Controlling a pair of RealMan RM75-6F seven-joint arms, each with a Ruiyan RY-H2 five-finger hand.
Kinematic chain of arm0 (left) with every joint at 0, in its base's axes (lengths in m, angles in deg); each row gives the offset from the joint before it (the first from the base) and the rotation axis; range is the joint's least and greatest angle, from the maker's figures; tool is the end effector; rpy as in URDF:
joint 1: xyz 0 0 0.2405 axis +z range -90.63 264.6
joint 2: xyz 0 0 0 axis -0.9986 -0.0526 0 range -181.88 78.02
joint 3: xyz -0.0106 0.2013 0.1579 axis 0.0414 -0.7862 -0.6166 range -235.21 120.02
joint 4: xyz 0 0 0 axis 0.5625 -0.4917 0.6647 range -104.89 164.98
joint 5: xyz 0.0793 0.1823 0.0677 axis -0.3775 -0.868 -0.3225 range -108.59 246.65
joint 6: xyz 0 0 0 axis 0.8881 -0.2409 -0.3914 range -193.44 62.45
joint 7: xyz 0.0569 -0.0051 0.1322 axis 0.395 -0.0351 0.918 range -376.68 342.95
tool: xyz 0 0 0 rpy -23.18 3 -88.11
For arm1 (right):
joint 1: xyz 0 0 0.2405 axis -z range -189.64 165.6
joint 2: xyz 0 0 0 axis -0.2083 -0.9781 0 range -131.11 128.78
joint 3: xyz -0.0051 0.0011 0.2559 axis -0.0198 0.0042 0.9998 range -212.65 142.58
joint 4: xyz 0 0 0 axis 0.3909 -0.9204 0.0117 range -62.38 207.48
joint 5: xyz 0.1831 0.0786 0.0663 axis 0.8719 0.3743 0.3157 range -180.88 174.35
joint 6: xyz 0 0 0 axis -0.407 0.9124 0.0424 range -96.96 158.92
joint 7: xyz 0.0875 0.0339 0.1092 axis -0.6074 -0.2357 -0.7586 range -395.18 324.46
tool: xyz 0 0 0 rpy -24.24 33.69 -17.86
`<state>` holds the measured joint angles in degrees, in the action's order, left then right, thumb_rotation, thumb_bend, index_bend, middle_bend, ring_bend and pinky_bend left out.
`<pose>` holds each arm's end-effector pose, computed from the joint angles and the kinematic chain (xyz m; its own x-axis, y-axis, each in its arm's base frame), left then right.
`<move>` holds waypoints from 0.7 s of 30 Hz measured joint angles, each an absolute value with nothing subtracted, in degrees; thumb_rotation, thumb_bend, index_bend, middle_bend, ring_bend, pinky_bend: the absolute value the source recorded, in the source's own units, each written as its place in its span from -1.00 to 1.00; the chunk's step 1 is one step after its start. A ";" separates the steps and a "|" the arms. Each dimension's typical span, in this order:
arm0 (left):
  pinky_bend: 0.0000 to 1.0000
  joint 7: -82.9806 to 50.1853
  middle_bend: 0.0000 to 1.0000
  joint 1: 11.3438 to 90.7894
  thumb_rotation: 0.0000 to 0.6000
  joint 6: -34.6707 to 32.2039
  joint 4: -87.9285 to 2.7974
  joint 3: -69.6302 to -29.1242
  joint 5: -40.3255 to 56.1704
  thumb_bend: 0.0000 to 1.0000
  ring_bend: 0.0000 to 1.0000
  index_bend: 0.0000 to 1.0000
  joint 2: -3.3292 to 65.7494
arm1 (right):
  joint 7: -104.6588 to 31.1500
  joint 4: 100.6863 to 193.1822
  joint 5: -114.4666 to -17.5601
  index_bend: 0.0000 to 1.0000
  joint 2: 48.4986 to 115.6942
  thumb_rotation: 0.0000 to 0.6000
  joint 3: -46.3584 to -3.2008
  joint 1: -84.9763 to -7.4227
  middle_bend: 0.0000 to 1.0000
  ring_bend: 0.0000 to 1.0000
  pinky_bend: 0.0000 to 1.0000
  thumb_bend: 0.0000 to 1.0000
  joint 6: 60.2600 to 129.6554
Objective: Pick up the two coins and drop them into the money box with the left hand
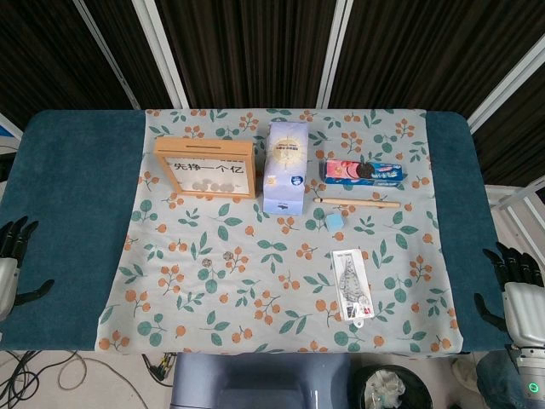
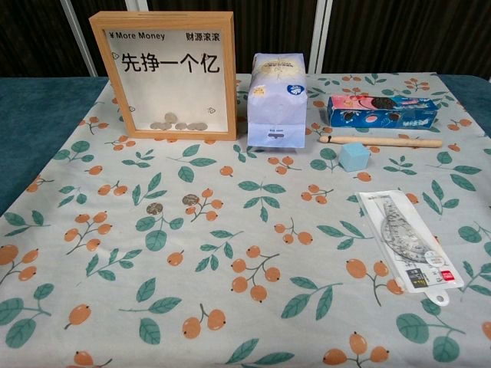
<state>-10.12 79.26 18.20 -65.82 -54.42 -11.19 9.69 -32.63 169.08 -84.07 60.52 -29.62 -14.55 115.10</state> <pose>-0.3067 0.1964 0.1701 0.4759 0.0084 0.8795 0.8787 0.0389 -0.4758 -0.3157 -0.1762 0.1743 0.4002 0.0030 0.9164 -0.9112 0.1079 0.3976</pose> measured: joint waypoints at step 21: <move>-1.00 -11.20 -1.00 78.42 1.00 16.19 -64.77 -55.00 -13.50 -0.84 -1.00 -0.80 9.84 | -32.75 169.40 -84.59 -0.71 59.96 1.00 -29.83 -14.15 -0.86 -0.98 -1.00 -0.12 115.88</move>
